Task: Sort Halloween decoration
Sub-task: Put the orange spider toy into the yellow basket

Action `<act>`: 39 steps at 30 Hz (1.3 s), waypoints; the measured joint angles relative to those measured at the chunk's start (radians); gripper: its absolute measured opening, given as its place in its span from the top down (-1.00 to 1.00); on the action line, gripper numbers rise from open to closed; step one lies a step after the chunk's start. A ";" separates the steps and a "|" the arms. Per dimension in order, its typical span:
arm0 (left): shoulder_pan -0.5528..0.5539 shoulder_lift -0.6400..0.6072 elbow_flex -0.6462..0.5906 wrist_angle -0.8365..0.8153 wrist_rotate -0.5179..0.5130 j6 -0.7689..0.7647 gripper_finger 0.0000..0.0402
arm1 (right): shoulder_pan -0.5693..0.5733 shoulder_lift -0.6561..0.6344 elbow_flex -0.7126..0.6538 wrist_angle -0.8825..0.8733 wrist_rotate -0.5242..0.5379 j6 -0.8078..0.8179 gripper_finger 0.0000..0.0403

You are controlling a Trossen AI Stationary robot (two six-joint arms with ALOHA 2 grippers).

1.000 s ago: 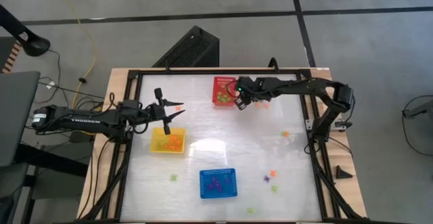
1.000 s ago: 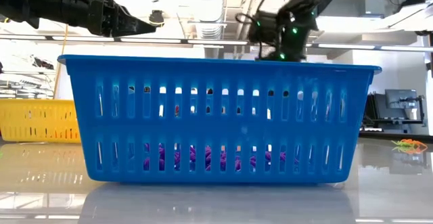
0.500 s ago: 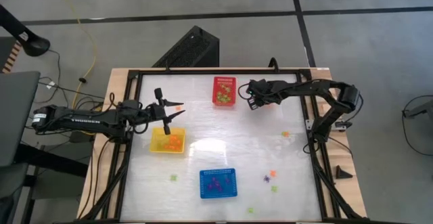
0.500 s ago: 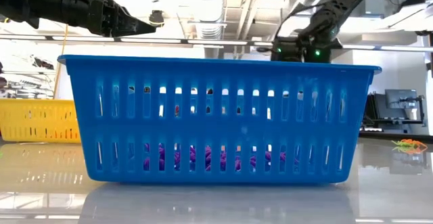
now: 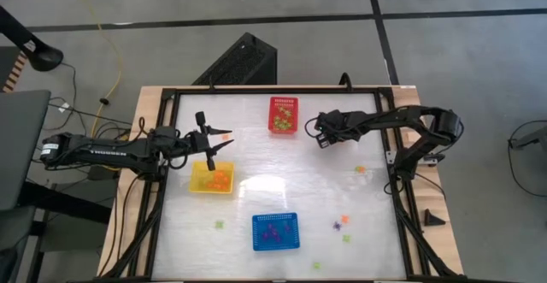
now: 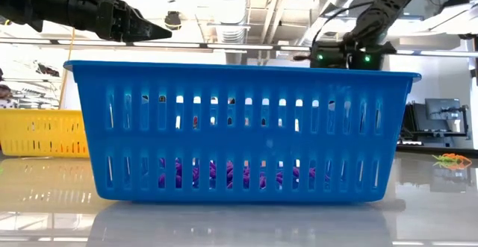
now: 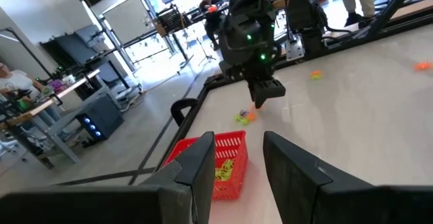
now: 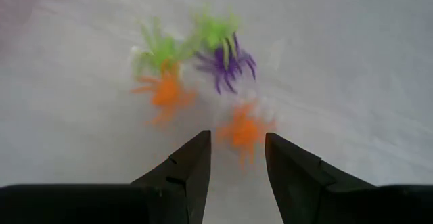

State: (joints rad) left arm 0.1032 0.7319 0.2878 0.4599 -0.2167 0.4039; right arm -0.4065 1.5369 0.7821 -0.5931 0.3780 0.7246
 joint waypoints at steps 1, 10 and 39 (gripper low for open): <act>0.000 0.000 0.000 0.000 0.000 0.000 0.42 | -0.001 0.004 -0.015 0.025 0.001 0.002 0.15; 0.000 0.000 0.000 0.001 0.000 -0.012 0.42 | -0.011 0.015 -0.083 0.139 0.011 0.012 0.17; 0.000 -0.526 0.002 -0.399 0.280 -0.103 0.42 | 0.324 0.021 0.250 -0.037 0.025 -0.038 0.87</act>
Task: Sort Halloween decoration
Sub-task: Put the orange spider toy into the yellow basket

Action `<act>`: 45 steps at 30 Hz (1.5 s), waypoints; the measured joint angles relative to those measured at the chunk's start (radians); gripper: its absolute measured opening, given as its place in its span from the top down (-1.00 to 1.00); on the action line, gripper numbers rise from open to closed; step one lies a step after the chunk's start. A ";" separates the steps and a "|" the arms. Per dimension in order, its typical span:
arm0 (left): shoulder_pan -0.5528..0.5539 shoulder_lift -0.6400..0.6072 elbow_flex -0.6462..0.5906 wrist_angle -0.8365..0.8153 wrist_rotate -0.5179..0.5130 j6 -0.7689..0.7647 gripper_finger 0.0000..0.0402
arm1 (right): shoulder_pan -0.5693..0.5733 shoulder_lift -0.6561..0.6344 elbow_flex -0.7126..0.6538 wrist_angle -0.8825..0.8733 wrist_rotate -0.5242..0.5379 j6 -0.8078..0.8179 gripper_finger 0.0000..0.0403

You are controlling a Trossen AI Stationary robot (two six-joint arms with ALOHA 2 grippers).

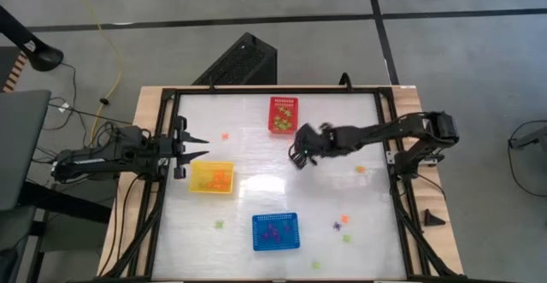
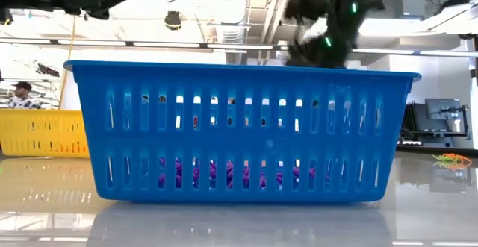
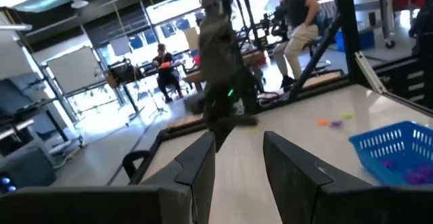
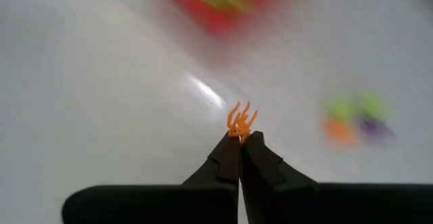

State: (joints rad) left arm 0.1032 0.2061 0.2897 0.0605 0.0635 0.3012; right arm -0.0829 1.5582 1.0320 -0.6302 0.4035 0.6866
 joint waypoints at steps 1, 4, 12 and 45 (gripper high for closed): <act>0.000 -0.012 0.000 -0.016 -0.002 0.000 0.42 | 0.031 0.000 0.018 0.051 0.006 -0.024 0.87; 0.000 -0.026 0.000 -0.039 -0.019 0.002 0.42 | 0.121 0.002 0.046 0.305 0.006 -0.144 0.87; 0.000 -0.019 0.000 -0.041 -0.030 -0.003 0.42 | 0.207 0.147 0.046 0.973 -0.131 -0.421 0.87; 0.000 -0.017 0.000 -0.049 -0.052 -0.007 0.42 | 0.095 0.661 0.817 0.397 -0.534 -0.583 0.13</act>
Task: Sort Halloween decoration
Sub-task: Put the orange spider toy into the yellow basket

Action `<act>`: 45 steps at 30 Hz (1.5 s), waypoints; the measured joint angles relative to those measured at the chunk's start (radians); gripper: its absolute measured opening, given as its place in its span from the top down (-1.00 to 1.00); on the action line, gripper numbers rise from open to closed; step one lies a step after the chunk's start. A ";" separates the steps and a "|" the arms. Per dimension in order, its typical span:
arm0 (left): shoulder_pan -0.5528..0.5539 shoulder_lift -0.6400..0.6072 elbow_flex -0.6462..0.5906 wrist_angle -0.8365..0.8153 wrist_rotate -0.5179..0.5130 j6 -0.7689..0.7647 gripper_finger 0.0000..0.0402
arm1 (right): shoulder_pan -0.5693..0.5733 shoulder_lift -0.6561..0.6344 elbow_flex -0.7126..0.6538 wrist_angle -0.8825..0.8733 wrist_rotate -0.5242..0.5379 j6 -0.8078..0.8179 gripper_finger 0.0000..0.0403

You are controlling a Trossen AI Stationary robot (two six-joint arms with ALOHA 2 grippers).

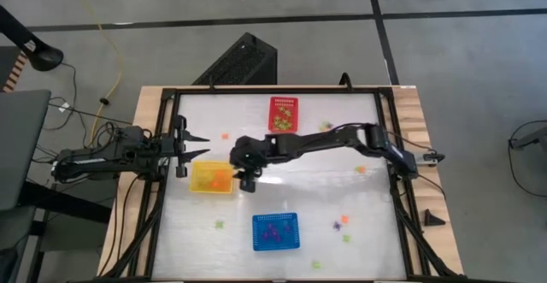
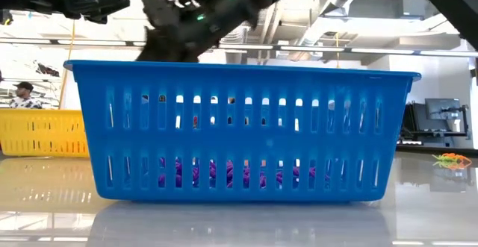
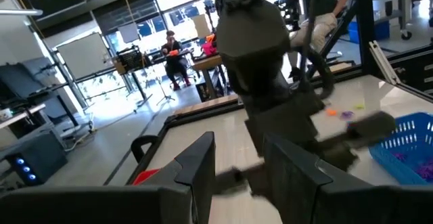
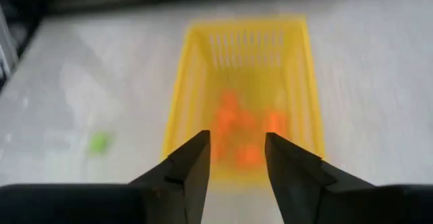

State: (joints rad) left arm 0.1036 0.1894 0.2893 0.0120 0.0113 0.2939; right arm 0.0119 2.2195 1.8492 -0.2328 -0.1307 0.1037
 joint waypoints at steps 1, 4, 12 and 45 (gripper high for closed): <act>0.000 0.000 0.000 0.000 0.000 0.000 0.42 | -0.001 -0.021 0.000 -0.071 0.000 0.000 0.11; 0.000 0.000 0.000 0.000 0.000 0.000 0.42 | 0.006 -0.086 -0.001 -0.289 0.000 0.004 0.09; 0.000 0.000 0.000 0.000 0.000 -0.001 0.42 | 0.094 -0.239 -0.043 -0.923 0.000 0.114 0.12; 0.000 0.000 -0.001 -0.004 0.000 -0.044 0.42 | 0.433 -0.441 -0.636 -0.861 -0.211 0.595 0.13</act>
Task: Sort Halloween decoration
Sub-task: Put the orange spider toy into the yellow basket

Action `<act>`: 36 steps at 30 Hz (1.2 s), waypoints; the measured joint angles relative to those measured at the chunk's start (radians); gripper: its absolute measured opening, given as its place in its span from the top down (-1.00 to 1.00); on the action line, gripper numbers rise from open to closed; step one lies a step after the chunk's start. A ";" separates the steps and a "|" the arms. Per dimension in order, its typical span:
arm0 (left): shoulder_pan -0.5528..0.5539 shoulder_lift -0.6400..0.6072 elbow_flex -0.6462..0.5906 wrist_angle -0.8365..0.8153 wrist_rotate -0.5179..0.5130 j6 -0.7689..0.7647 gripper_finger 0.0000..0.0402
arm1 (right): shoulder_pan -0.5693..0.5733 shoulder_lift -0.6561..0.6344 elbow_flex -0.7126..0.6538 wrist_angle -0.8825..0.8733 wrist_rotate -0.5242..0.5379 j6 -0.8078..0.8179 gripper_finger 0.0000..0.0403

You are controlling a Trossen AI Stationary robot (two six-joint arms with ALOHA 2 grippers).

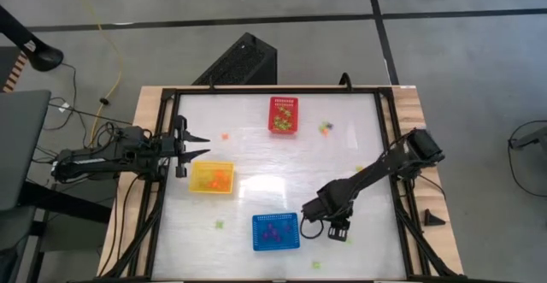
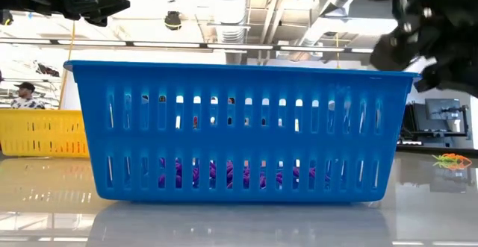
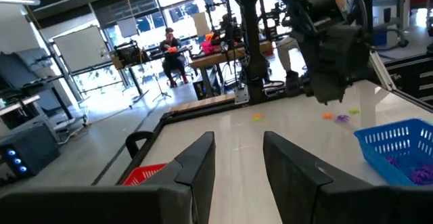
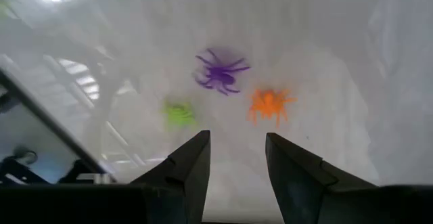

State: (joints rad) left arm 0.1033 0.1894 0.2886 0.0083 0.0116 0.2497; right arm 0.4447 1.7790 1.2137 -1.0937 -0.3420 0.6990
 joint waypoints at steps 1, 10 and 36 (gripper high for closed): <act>0.000 0.000 0.000 -0.001 0.000 0.000 0.42 | 0.001 0.011 0.000 -0.005 0.000 -0.002 0.13; 0.000 0.000 0.000 -0.016 0.000 0.000 0.42 | 0.007 0.090 0.000 -0.005 0.000 -0.056 0.13; 0.000 0.000 0.000 -0.042 -0.027 0.001 0.42 | -0.008 0.151 -0.007 -0.032 0.071 -0.083 0.49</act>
State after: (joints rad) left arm 0.1032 0.1898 0.2886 -0.0337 -0.0151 0.2504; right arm 0.4368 1.9297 1.2068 -1.1259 -0.2710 0.6163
